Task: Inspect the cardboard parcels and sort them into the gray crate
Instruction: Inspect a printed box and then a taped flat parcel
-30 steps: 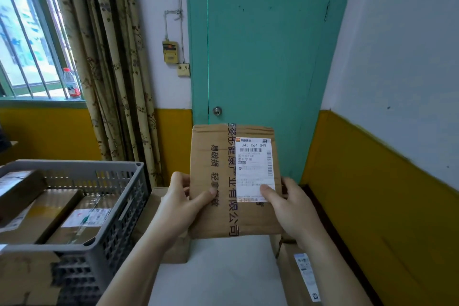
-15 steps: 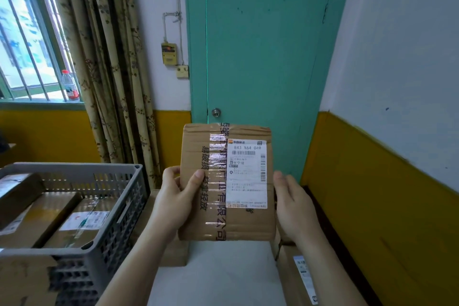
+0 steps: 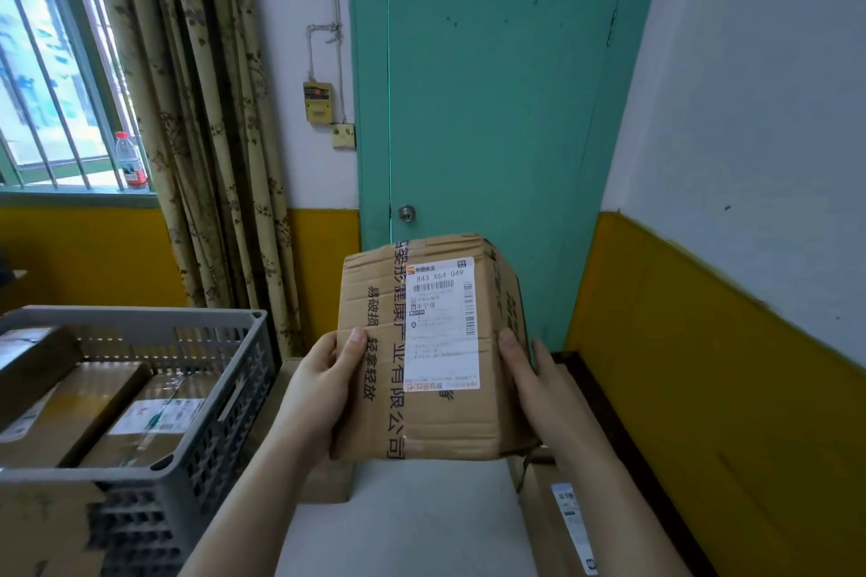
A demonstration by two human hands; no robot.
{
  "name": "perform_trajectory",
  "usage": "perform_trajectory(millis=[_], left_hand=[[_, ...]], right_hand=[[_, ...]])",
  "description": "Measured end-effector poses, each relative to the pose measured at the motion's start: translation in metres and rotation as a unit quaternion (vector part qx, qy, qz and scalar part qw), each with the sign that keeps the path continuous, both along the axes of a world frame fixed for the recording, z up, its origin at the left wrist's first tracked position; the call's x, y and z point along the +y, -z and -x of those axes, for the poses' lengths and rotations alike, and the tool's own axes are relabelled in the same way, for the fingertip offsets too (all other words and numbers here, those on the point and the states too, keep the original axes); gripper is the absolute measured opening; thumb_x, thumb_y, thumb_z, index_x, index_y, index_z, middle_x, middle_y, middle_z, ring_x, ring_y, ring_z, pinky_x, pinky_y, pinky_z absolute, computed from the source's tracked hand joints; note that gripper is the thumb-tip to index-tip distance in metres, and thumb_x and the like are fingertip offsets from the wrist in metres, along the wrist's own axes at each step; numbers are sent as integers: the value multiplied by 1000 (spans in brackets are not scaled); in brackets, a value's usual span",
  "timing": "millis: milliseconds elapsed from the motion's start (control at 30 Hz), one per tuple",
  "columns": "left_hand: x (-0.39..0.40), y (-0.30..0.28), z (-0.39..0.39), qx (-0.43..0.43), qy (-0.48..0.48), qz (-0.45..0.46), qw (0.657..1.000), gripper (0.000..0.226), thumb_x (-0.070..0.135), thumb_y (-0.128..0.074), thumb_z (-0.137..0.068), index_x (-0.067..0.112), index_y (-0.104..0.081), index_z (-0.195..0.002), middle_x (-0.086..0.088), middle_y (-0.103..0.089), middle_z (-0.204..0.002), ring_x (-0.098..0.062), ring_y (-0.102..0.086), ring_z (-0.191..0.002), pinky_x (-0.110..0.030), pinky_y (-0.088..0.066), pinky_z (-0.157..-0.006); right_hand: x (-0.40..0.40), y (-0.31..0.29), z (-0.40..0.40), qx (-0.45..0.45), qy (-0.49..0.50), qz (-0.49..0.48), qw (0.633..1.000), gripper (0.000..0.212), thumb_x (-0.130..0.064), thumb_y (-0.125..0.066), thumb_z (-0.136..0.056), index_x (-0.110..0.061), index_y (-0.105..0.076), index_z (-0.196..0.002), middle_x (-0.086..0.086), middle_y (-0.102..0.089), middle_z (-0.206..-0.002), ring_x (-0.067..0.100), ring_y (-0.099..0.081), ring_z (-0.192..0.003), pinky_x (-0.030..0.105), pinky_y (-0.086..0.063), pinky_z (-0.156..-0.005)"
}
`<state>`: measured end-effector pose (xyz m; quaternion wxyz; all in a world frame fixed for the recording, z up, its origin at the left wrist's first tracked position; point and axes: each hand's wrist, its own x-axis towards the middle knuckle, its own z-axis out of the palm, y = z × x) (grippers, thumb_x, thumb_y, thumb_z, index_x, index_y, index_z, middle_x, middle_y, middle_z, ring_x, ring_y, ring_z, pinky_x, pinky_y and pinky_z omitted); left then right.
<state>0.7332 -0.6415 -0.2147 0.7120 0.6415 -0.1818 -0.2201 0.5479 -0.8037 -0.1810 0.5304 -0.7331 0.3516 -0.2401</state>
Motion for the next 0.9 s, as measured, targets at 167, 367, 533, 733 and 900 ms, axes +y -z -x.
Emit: perform_trajectory(millis=[167, 367, 533, 733, 900], left_hand=[[-3, -6, 5, -72, -6, -58, 996, 51, 51, -50, -104, 47, -35, -153, 14, -66, -132, -7, -68, -108, -33, -55, -89], [-7, -24, 23, -155, 40, -148, 976, 83, 75, -36, -93, 44, -5, -164, 13, -10, -172, -19, -11, -159, -51, -13, -128], [-3, -42, 32, -160, 102, -173, 966, 110, 89, -38, -73, 39, -3, -165, 16, -4, -172, -19, -9, -159, -53, -13, -128], [-6, -46, 38, -108, 120, -98, 982, 89, 81, -46, -88, 45, -15, -162, 13, -35, -164, -13, -42, -142, -32, -34, -107], [4, -36, 33, -92, 217, -42, 971, 99, 65, -83, -70, 47, -29, -151, 8, -67, -135, -9, -70, -113, -27, -61, -85]], right_hand=[[-3, 8, 2, -44, 69, 20, 996, 83, -81, -57, -67, -30, -53, -132, -22, -56, -106, -3, -51, -89, 20, -46, -73], [-6, 14, 4, -62, 85, 29, 994, 78, -82, -61, -66, -31, -55, -125, -2, -60, -126, 19, -55, -120, 38, -50, -97], [-3, 17, 6, -66, 77, 14, 995, 104, -82, -61, -70, -25, -37, -154, 2, -52, -150, 24, -51, -135, 53, -47, -109], [5, 16, 5, -105, 61, 50, 991, 52, -61, -60, -86, -47, -43, -133, -31, -49, -127, 2, -49, -121, 26, -45, -98], [-2, 10, 10, -119, 0, -12, 993, 60, -28, -56, -104, -43, -30, -156, -12, -51, -150, 16, -49, -138, 50, -44, -114]])
